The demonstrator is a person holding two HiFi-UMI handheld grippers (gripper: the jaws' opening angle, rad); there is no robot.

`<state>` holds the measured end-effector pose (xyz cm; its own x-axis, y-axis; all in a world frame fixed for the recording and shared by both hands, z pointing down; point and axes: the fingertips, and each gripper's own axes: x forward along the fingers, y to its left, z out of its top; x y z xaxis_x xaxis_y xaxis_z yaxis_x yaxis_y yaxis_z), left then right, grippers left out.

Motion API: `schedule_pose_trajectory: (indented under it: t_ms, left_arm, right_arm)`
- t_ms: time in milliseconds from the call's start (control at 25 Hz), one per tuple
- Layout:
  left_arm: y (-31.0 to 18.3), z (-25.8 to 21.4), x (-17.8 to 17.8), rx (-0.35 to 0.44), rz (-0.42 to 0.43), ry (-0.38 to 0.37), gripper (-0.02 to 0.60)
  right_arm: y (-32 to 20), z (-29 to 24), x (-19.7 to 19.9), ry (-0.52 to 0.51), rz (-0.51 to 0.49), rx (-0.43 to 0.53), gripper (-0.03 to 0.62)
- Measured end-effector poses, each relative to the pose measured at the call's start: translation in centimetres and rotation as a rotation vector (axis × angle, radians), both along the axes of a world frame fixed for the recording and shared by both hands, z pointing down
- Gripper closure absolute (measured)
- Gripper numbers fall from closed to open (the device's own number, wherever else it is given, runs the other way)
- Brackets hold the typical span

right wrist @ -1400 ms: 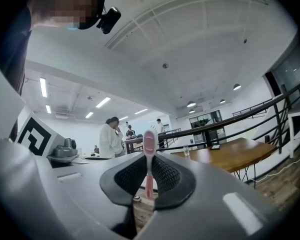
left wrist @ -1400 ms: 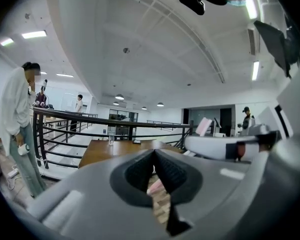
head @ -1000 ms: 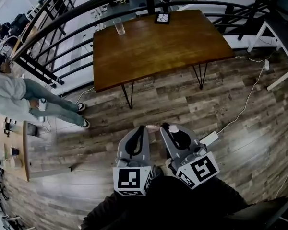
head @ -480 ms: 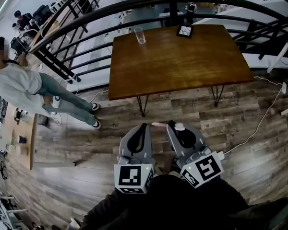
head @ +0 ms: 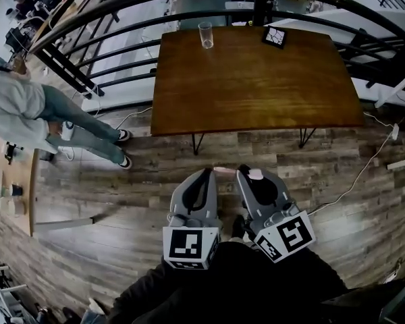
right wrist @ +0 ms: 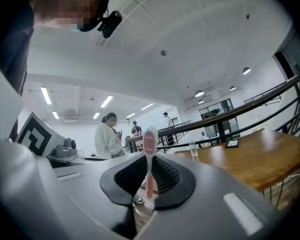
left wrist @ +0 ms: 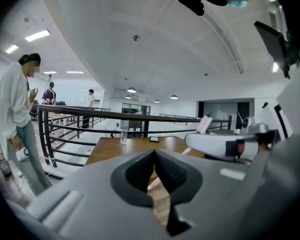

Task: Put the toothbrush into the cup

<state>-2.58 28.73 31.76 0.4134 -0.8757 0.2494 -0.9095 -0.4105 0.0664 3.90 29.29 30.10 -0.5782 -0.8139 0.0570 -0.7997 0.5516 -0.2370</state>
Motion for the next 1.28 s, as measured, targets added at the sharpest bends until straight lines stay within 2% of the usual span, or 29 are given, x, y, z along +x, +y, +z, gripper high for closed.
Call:
schedule_pose_trajectory:
  t_ms: [400, 800, 1040, 1280]
  left_arm:
    - [-10.5, -0.4, -3.2, -0.006, 0.074, 0.055, 0.574]
    - [-16.4, -2.9, -5.6, 0.055, 0.138, 0.105, 0.574]
    - [-18.5, -3.4, -5.0, 0.065, 0.162, 0.122, 0.574]
    - [-21.0, -2.9, -4.4, 0.059, 0.129, 0.094, 0.574]
  right_arm:
    - [-9.7, -0.6, -4.0, 0.059, 0.061, -0.011, 0.566]
    - [-14.9, -3.1, -7.0, 0.103, 0.117, 0.042, 0.566]
    - [-16.9, -4.0, -6.4, 0.119, 0.144, 0.058, 0.566]
    - [-19.6, -3.2, -5.7, 0.103, 0.105, 0.052, 0.566]
